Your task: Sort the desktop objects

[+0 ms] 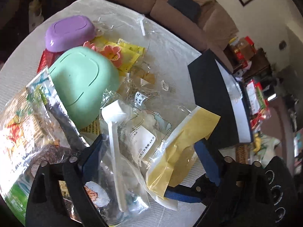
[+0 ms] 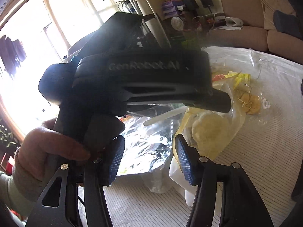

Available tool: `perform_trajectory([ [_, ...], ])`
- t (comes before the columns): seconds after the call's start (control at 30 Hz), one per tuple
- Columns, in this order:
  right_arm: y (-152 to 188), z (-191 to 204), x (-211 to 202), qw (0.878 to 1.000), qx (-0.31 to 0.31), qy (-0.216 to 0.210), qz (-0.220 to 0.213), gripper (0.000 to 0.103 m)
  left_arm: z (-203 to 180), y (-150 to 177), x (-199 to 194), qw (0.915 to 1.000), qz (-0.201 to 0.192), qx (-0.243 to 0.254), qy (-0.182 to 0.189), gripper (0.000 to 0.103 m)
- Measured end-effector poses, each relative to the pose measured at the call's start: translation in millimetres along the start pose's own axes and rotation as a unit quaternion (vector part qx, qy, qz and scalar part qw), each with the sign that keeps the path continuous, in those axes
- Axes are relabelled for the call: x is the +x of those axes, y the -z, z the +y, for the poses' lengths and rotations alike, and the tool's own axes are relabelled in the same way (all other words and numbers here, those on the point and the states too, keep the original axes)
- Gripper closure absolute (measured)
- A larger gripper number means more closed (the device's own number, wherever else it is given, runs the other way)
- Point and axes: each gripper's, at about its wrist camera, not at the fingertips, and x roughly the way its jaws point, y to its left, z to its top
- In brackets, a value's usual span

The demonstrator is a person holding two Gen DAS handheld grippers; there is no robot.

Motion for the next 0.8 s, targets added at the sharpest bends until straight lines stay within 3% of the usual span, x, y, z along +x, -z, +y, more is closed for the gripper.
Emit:
perform_trajectory([
  [0.07, 3, -7, -6, 1.000, 0.017, -0.010, -0.005, 0.045, -8, 5, 6, 0.9997, 0.016, 0.007, 0.015, 0.038],
  [0.2, 16, -13, -22, 1.000, 0.026, -0.012, -0.008, 0.046, -27, 17, 10, 0.9975, 0.054, 0.028, 0.036, 0.040],
  [0.3, 28, -8, -45, 0.999, 0.032, -0.005, -0.013, 0.046, -56, 40, 12, 0.9916, 0.092, 0.071, 0.056, 0.040],
  [0.47, 63, 1, -96, 0.998, 0.066, 0.005, -0.009, 0.046, -112, 78, 17, 0.9695, 0.164, 0.148, 0.107, 0.039],
  [0.6, 101, 3, -135, 0.994, 0.102, 0.025, -0.002, 0.045, -134, 85, 3, 0.9512, 0.191, 0.143, 0.195, 0.040],
  [0.67, 120, -3, -155, 0.990, 0.127, 0.058, 0.007, 0.044, -132, 76, -18, 0.9537, 0.164, 0.126, 0.219, 0.038],
  [0.8, 148, -24, -199, 0.977, 0.177, 0.114, -0.014, 0.041, -102, 60, -43, 0.9790, 0.104, 0.086, 0.153, 0.028],
])
